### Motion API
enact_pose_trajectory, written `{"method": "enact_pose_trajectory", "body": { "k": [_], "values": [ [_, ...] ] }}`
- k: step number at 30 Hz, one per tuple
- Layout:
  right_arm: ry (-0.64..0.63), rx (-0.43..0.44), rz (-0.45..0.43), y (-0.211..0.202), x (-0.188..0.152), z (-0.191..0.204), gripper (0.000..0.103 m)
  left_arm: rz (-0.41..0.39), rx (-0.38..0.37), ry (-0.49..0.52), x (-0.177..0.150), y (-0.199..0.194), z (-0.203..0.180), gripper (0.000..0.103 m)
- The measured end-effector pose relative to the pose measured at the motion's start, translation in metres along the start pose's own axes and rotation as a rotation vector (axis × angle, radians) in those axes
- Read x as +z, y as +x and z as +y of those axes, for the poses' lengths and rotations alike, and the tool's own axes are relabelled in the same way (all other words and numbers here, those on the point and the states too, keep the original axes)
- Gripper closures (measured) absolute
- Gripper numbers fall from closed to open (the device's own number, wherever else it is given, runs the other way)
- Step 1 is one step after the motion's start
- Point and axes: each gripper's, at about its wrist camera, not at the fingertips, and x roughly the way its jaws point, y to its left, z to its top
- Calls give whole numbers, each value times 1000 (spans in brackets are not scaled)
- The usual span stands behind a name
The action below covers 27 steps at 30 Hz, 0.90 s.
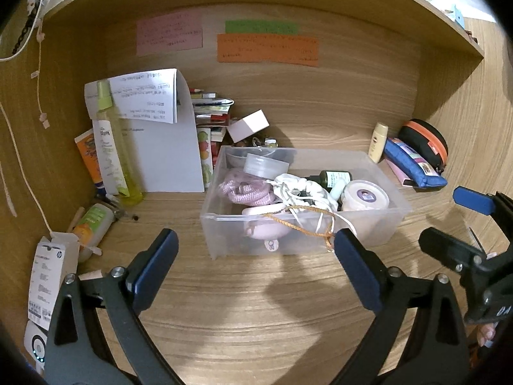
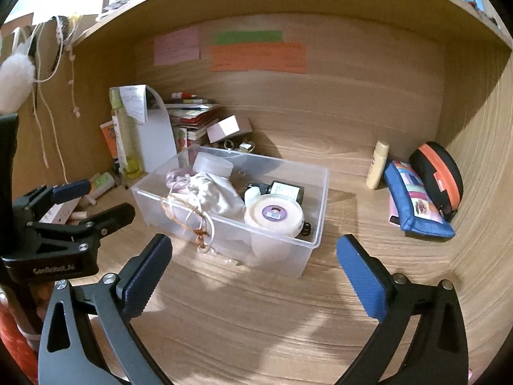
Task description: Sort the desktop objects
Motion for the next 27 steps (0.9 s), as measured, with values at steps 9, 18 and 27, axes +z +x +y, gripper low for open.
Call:
{"method": "enact_pose_trajectory", "body": {
  "k": [9,18,27],
  "values": [
    [-3,16,11,3,-4,3,0,19,-13,-16,-3,2,1,4],
    [35,33,26,7,-2,-5,0,17,-24,-21,-3,2,1,4],
    [53,49,25,7,-1,-10,0,21,-25,-9,-4,3,-4,4]
  ]
}}
